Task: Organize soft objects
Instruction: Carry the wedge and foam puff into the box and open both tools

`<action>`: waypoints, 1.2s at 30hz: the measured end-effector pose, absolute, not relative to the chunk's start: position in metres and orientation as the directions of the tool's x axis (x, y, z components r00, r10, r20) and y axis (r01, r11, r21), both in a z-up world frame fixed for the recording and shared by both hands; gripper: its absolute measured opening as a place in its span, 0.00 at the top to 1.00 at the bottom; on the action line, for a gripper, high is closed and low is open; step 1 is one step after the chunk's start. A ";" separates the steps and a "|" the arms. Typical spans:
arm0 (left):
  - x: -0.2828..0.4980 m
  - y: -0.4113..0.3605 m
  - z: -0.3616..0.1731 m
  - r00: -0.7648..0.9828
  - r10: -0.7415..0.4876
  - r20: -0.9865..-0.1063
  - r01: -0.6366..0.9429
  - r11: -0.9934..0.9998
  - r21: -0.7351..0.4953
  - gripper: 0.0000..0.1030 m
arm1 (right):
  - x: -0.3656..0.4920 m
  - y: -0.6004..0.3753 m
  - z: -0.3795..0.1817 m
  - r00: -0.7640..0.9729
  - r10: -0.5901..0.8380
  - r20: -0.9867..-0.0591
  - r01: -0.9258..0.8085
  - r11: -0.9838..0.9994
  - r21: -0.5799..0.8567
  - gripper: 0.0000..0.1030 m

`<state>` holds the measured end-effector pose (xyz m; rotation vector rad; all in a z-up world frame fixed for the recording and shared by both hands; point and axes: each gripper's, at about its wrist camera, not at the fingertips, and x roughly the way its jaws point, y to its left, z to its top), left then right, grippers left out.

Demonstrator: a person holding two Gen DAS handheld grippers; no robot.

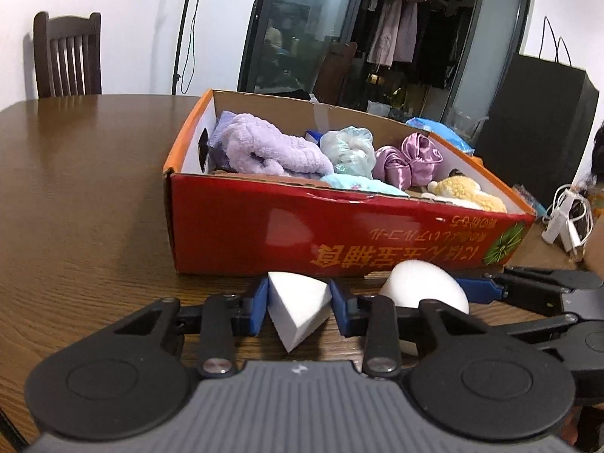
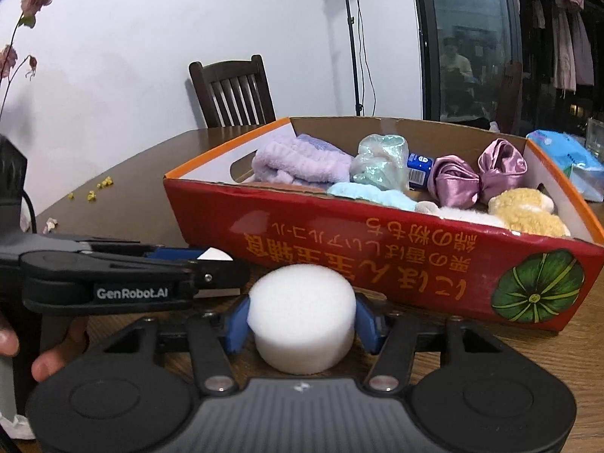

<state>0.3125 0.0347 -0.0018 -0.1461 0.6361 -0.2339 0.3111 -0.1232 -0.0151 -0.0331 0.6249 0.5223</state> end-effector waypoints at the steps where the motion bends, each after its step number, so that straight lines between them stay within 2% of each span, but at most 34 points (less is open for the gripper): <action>1: 0.313 0.035 -0.002 0.779 -0.263 -0.569 0.172 0.963 -0.209 0.65 | 0.313 -0.123 -0.015 0.684 0.459 -0.566 -0.476 0.870 0.130 0.46; 7: 0.301 0.027 0.001 0.788 -0.211 -0.578 0.151 0.977 -0.150 0.67 | 0.305 -0.127 -0.013 0.691 0.452 -0.564 -0.471 0.873 0.122 0.47; 12: 0.266 0.028 0.004 0.772 -0.232 -0.592 0.143 0.970 -0.195 0.67 | 0.263 -0.147 -0.004 0.699 0.461 -0.546 -0.473 0.871 0.131 0.47; 16: 0.232 0.024 0.021 0.786 -0.275 -0.553 0.170 0.957 -0.234 0.67 | 0.225 -0.172 0.001 0.714 0.455 -0.532 -0.448 0.881 0.151 0.46; 25: 0.213 0.001 0.050 0.817 -0.311 -0.487 0.241 0.949 -0.202 0.67 | 0.196 -0.210 0.006 0.770 0.410 -0.488 -0.378 0.910 0.168 0.46; 30: 0.242 -0.011 0.064 0.802 -0.370 -0.470 0.300 0.929 -0.218 0.67 | 0.209 -0.218 0.021 0.789 0.407 -0.459 -0.380 0.912 0.155 0.46; 33: 0.286 -0.023 0.084 0.785 -0.431 -0.445 0.361 0.902 -0.238 0.67 | 0.236 -0.220 0.042 0.811 0.405 -0.423 -0.399 0.911 0.107 0.46; 36: 0.351 -0.040 0.094 0.758 -0.441 -0.481 0.374 0.898 -0.234 0.67 | 0.283 -0.218 0.060 0.805 0.421 -0.417 -0.426 0.901 0.088 0.46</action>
